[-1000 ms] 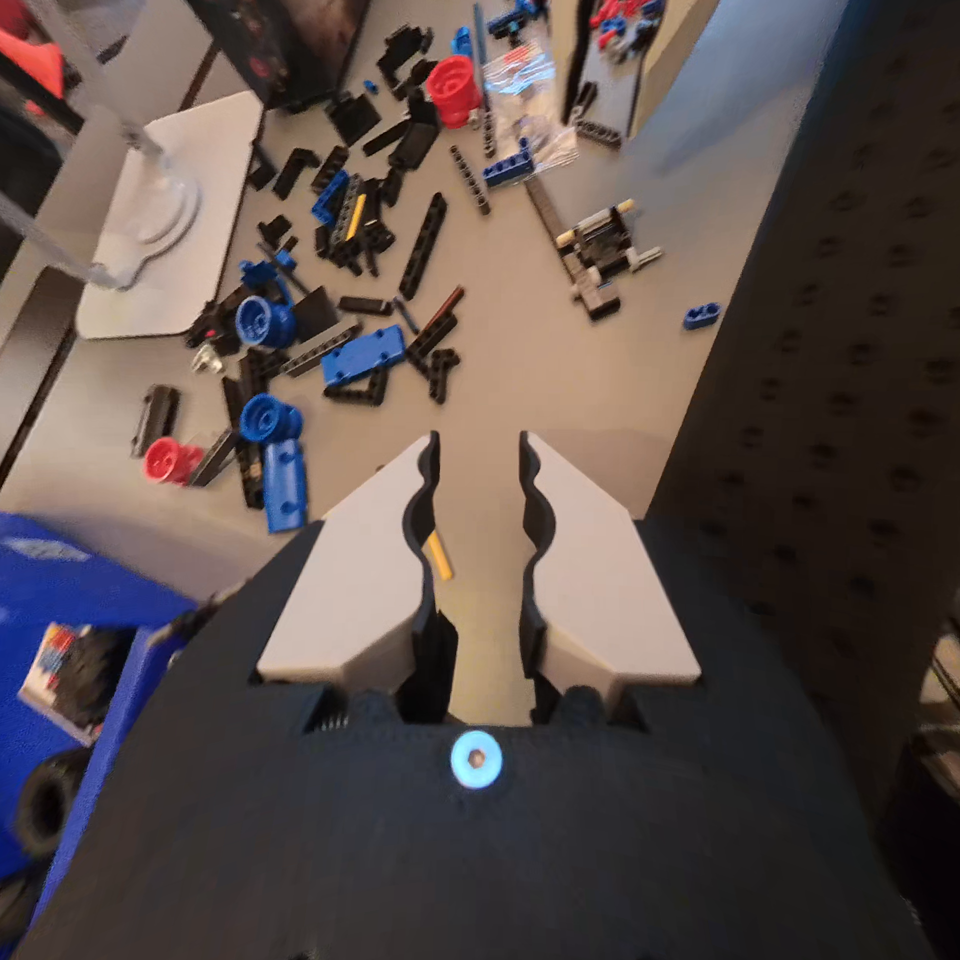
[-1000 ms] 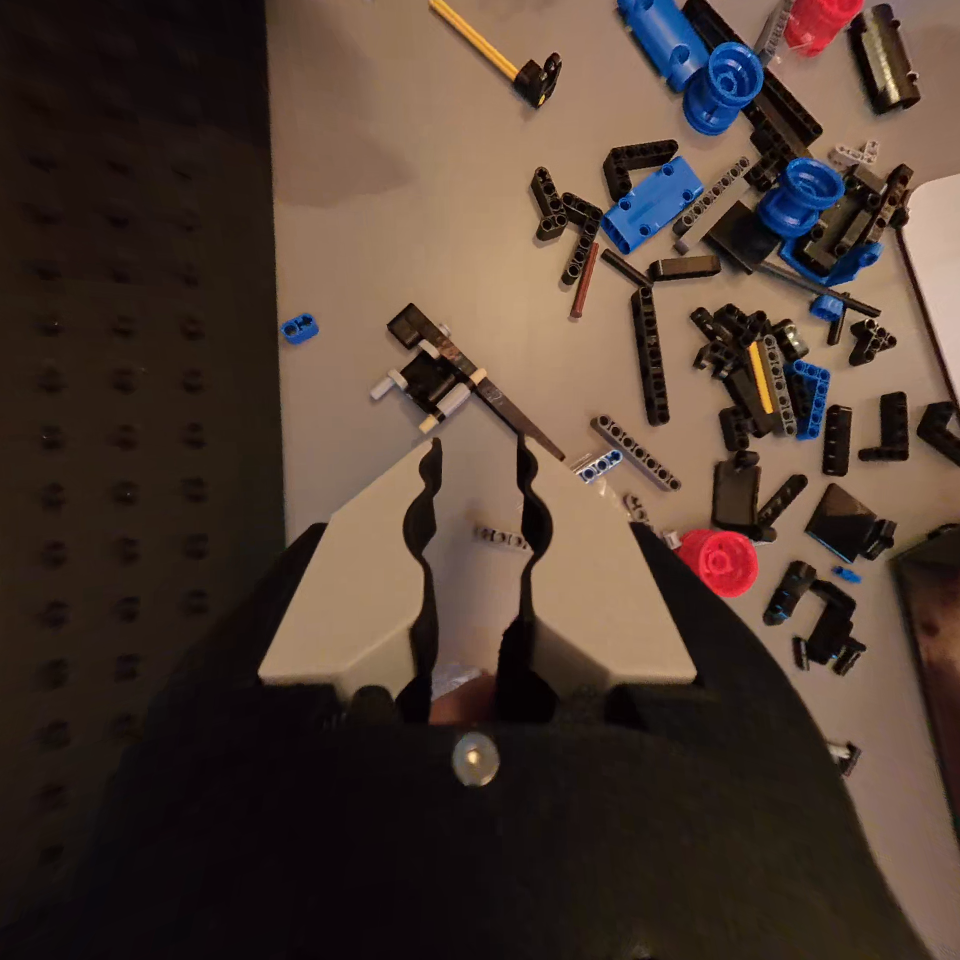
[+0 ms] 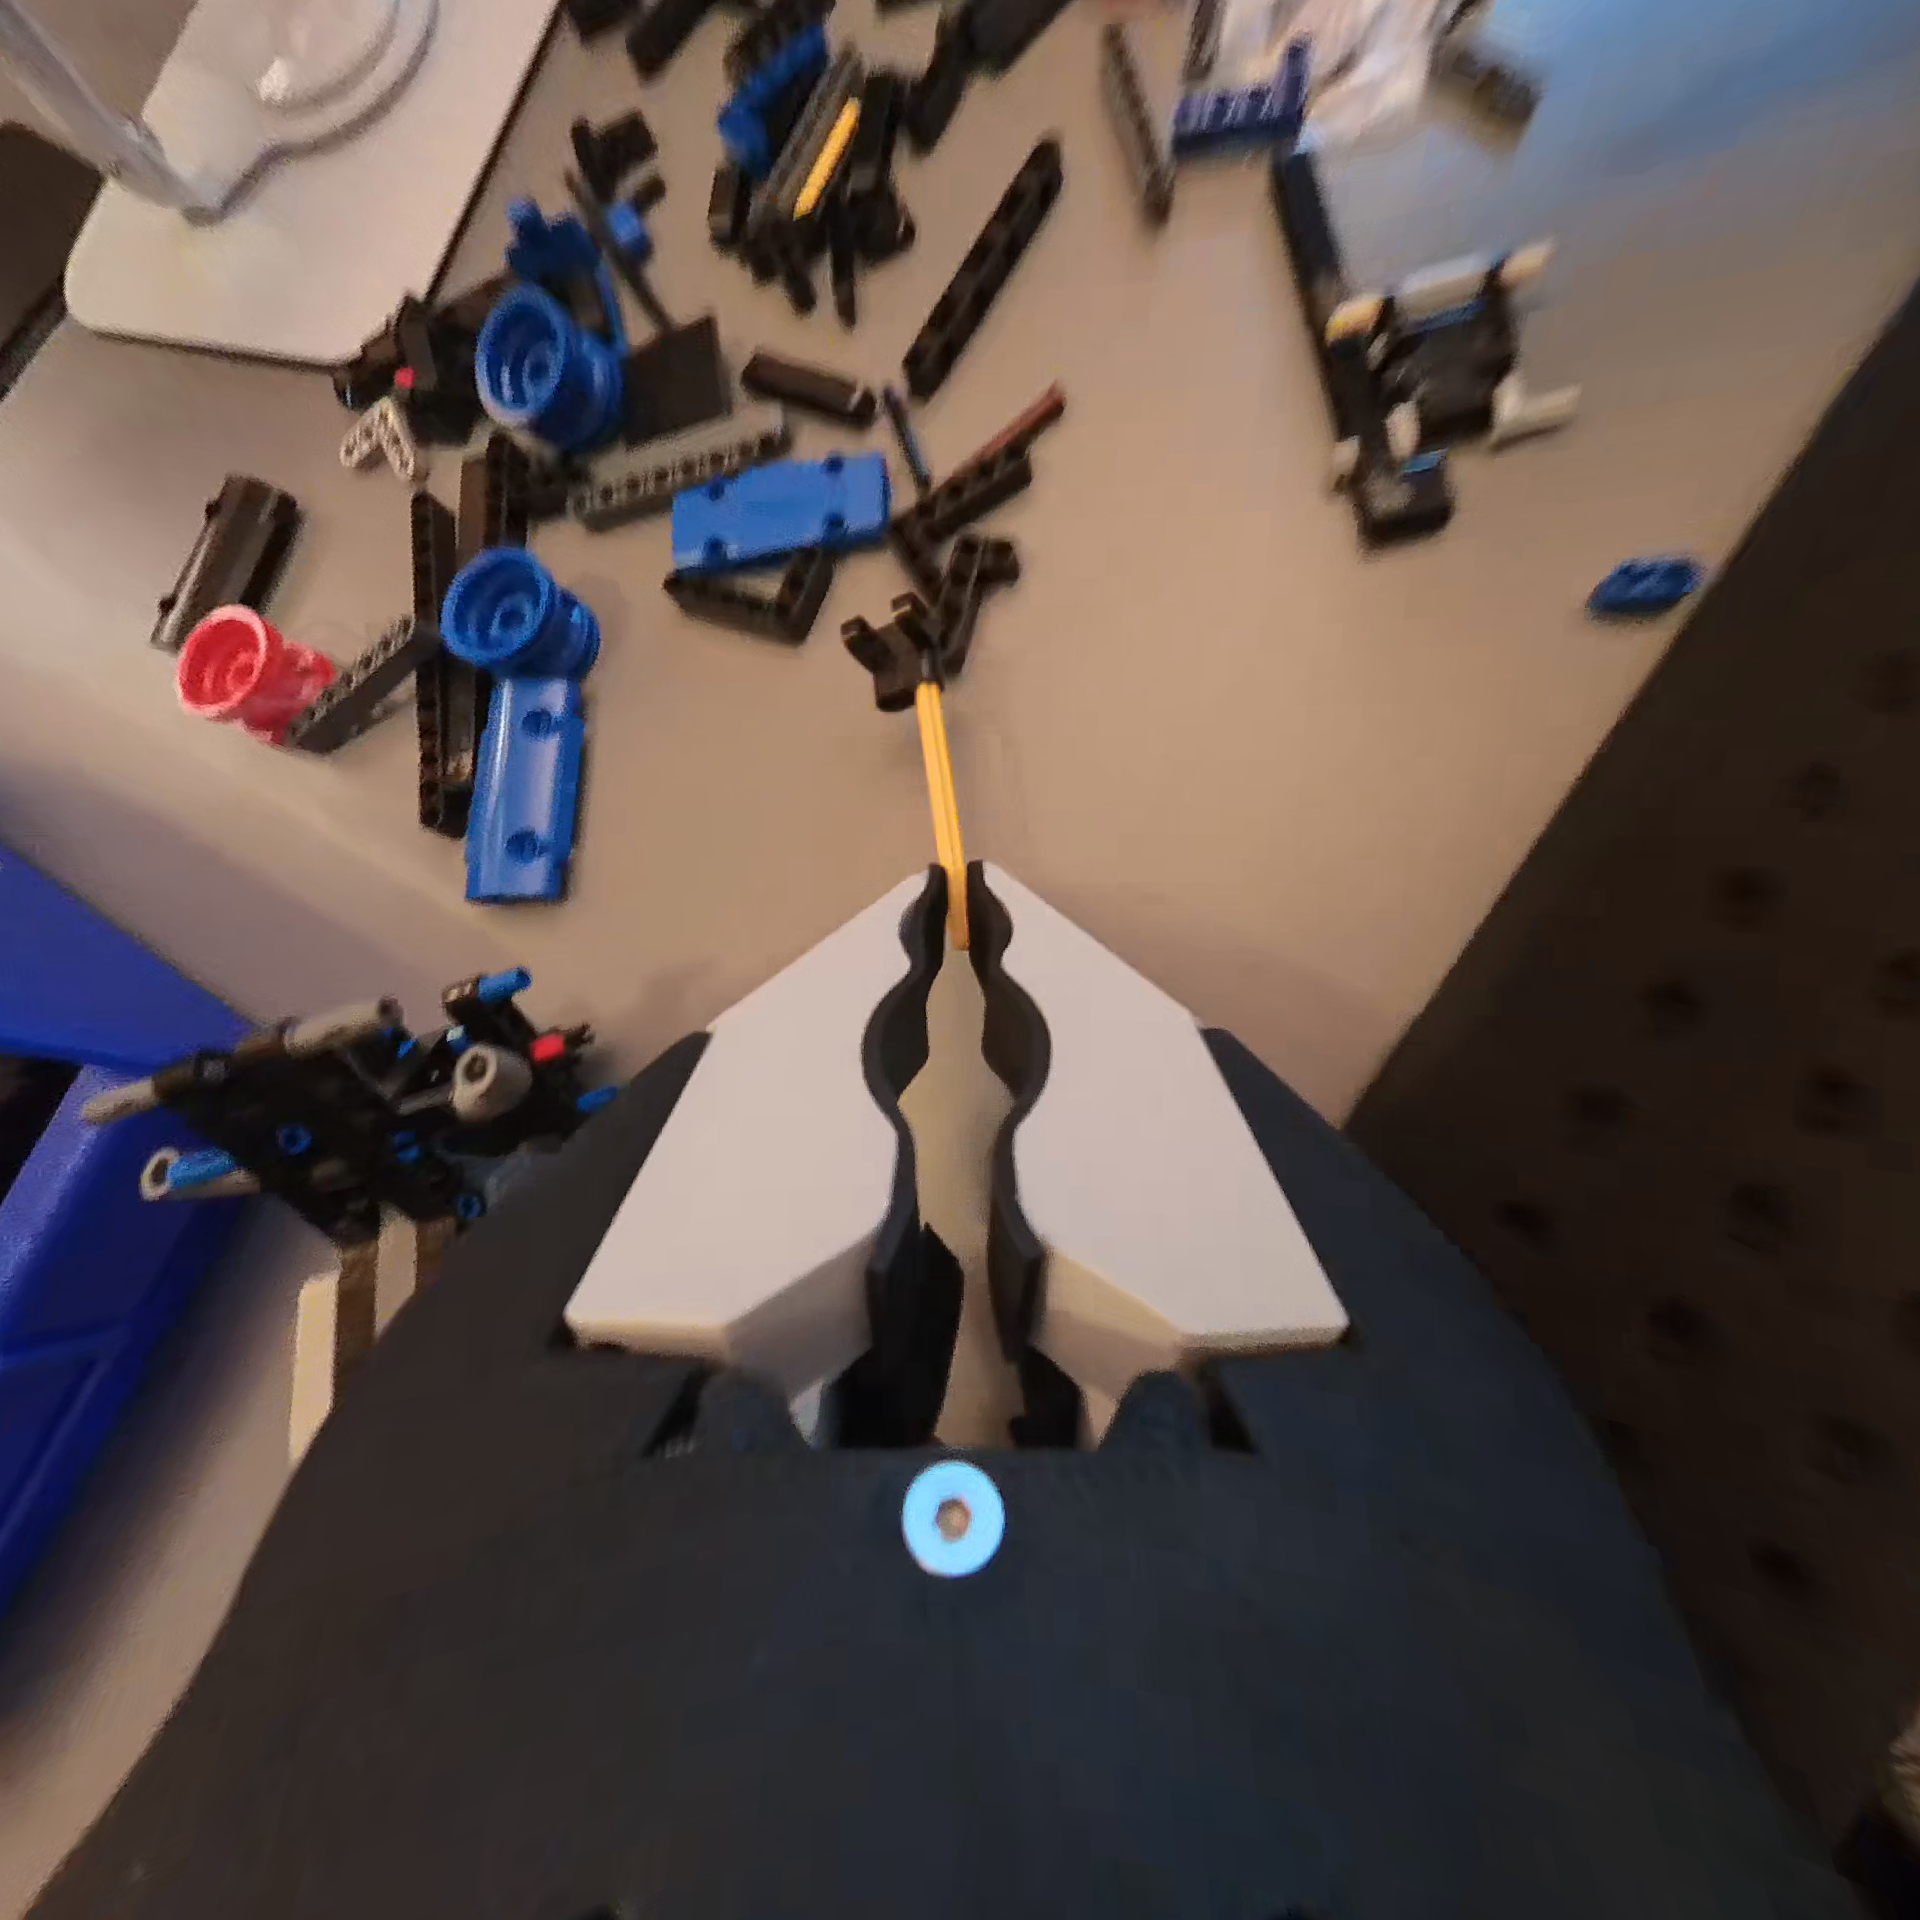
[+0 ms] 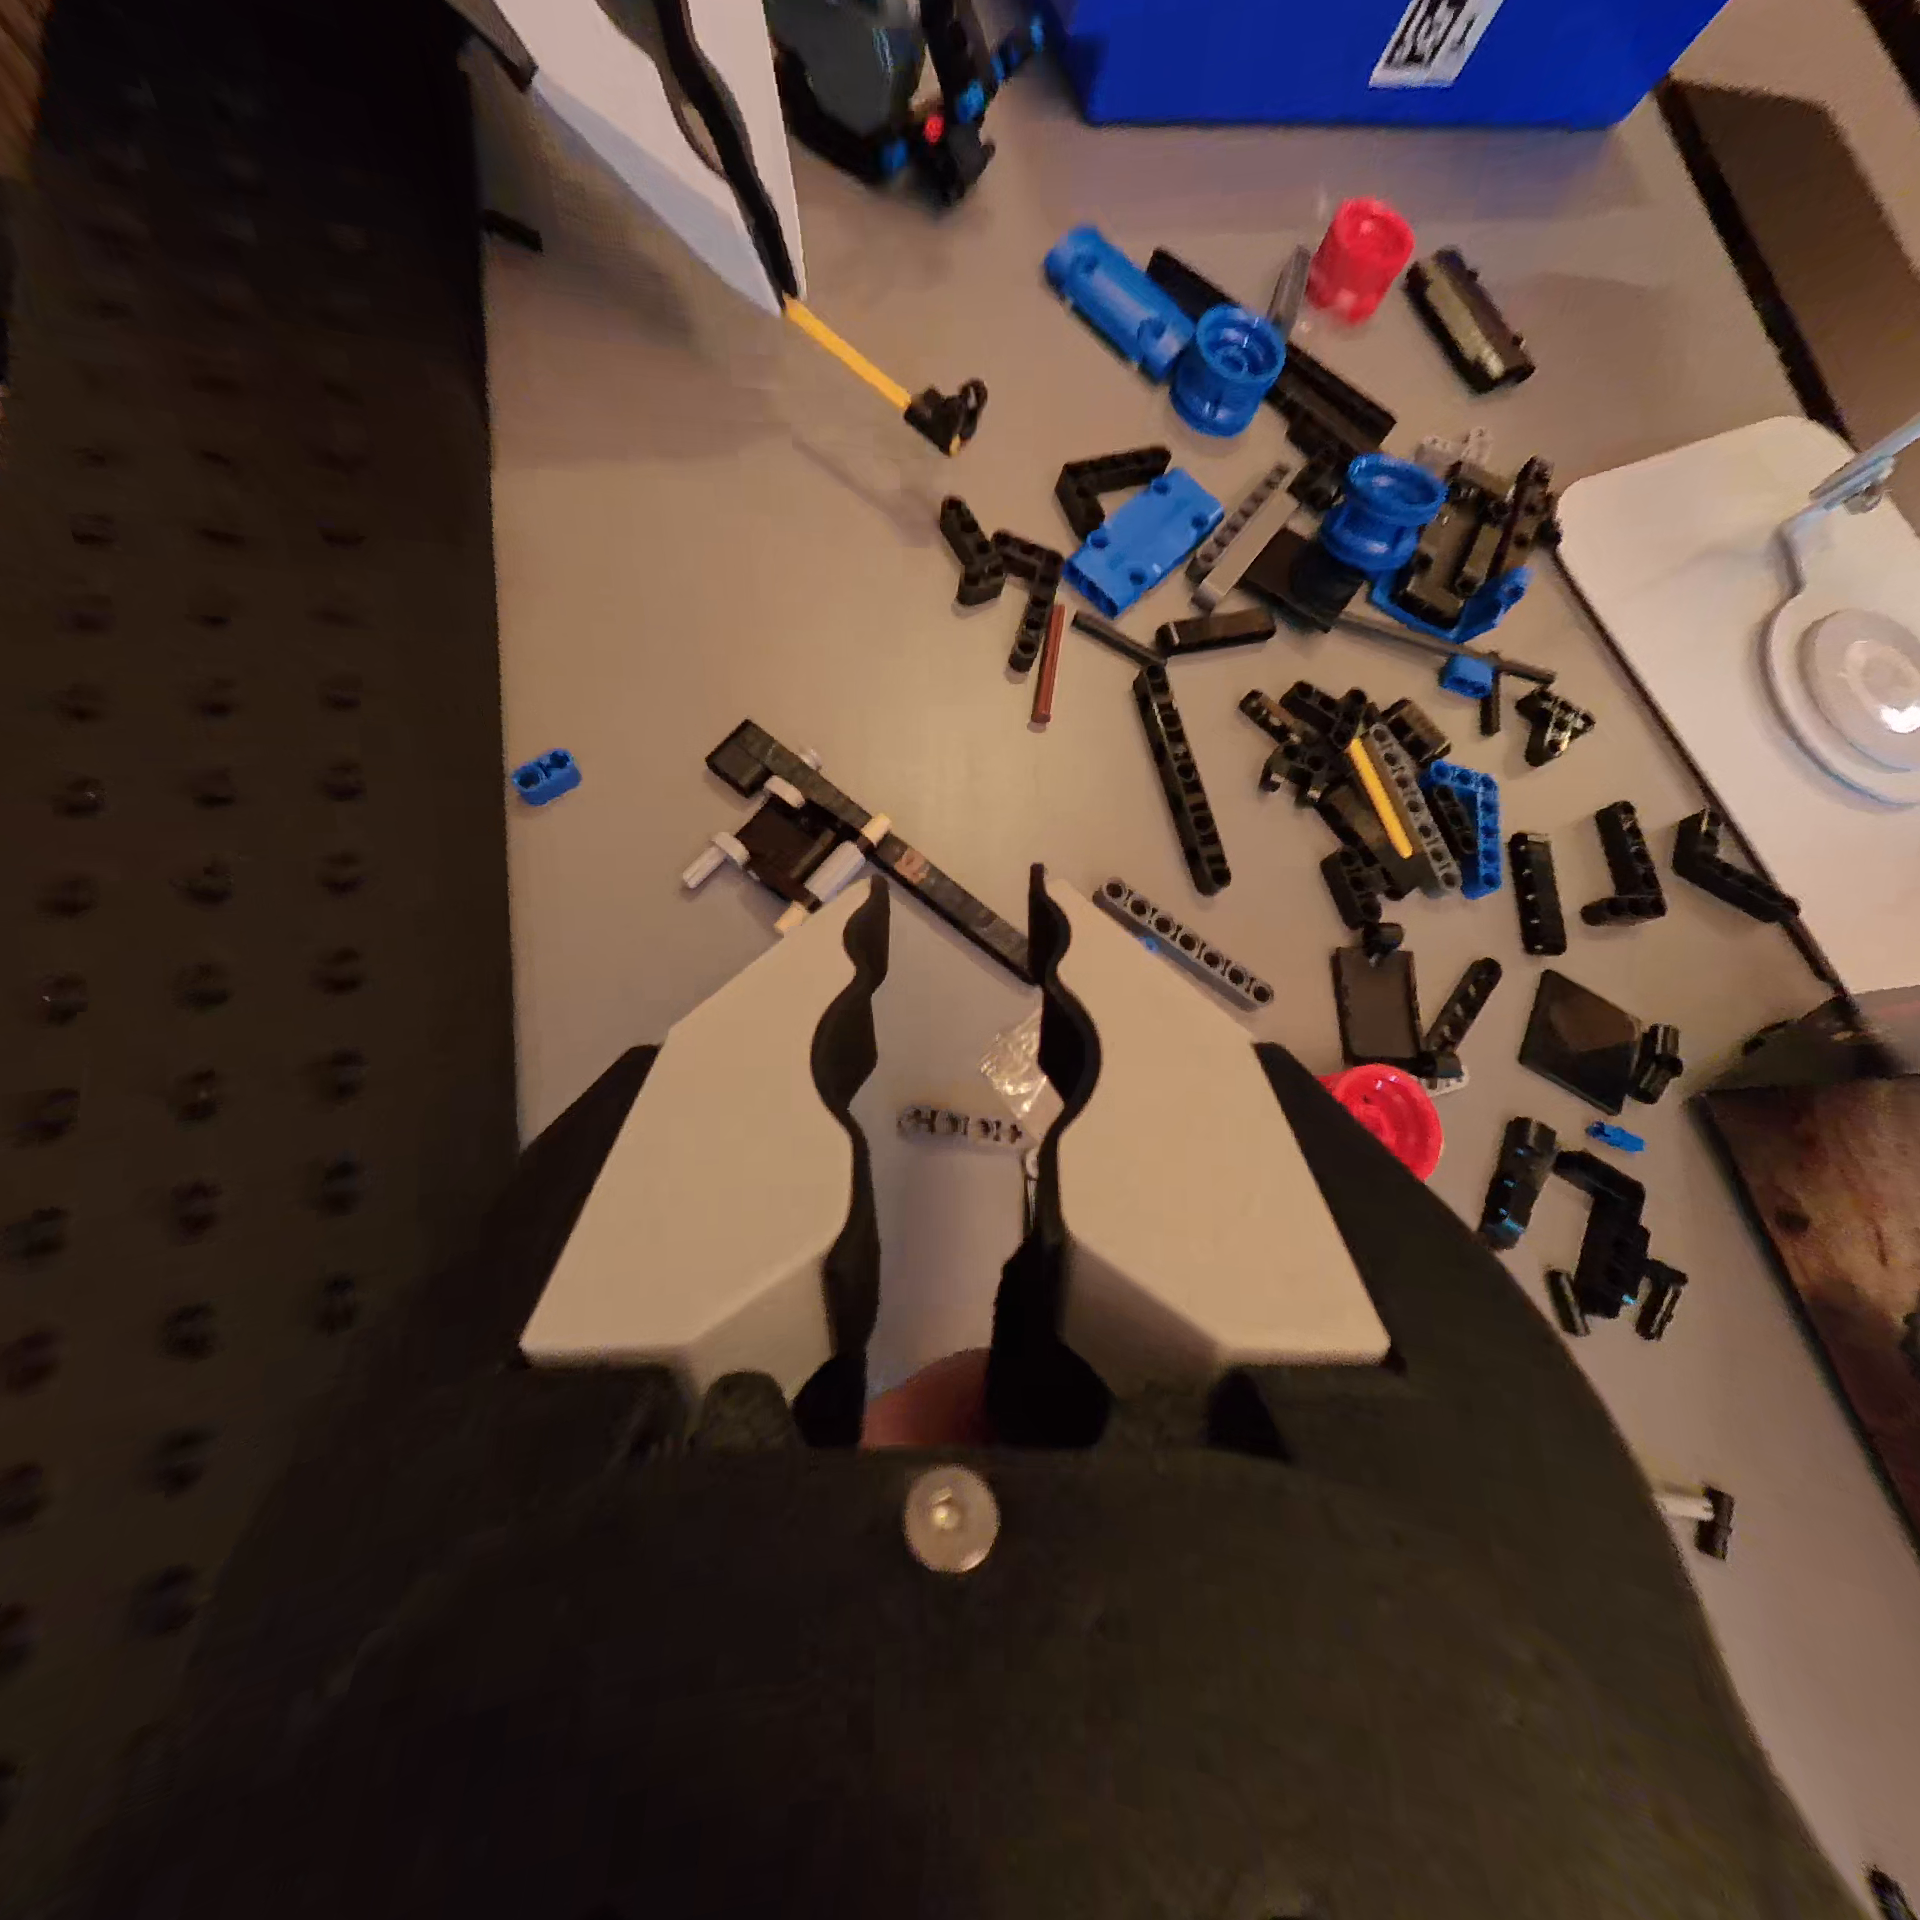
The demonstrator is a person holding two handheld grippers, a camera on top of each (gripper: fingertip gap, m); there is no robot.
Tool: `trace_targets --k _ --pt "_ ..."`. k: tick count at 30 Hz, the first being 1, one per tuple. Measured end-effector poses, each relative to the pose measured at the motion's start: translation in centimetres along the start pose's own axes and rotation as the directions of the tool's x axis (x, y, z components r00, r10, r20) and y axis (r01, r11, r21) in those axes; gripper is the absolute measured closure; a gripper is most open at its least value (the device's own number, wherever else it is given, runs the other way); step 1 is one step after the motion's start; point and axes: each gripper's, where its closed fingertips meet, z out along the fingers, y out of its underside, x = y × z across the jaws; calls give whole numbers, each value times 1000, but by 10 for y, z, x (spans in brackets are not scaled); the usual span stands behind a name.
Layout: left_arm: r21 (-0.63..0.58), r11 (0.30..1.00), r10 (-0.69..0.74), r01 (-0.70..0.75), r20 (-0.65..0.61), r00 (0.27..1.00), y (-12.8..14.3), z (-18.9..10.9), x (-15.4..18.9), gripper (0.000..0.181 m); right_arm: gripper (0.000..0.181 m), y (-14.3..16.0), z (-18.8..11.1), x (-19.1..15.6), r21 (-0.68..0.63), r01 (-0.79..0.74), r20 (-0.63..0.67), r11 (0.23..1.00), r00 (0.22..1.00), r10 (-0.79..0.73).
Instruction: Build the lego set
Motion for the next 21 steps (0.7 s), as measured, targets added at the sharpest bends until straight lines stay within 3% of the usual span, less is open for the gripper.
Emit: trace_targets --k 11,17,21 --pt "267 952 -74 152 -283 956 -79 0 54 179 144 -34 11 -3 96 166 -165 981 975 -149" --pt "293 924 -108 245 -414 904 -94 2 71 179 147 -40 13 -1 77 332 -279 940 913 -299" --pt "306 904 -132 298 -462 877 -99 1 73 180 164 -38 15 0 49 388 -316 920 880 -355"
